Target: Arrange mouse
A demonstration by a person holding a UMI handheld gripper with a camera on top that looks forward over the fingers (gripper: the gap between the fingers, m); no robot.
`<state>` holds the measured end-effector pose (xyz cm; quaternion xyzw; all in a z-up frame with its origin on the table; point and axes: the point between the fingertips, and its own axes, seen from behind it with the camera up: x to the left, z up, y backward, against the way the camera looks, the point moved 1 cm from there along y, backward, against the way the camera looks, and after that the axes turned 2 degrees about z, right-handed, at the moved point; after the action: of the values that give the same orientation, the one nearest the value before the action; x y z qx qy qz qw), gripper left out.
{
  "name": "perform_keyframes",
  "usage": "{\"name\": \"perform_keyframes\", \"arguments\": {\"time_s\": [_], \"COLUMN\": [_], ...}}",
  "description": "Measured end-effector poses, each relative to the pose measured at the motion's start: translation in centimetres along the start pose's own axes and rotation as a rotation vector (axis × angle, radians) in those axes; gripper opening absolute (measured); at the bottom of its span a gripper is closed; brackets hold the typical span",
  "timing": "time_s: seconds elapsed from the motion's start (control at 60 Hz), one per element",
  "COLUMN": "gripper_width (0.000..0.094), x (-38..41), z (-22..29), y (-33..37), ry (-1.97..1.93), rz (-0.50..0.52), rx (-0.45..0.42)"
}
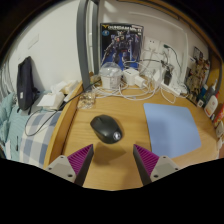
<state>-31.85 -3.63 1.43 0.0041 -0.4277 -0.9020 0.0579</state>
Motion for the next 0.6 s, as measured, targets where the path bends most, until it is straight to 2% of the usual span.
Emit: {"name": "perform_keyframes", "arguments": {"time_s": [0.217,0.417,0.6], "gripper_width": [0.0799,0.0772,0.0660], "x": [0.3,-0.5,-0.4], "z": [3.6,6.3,6.4], "y": [-4.5,-6.7,-7.1], "ry": [0.003,-0.053,-0.098], "rz": [-0.030,-0.065,-0.046], "rx": [0.021,0.002,0.018]}}
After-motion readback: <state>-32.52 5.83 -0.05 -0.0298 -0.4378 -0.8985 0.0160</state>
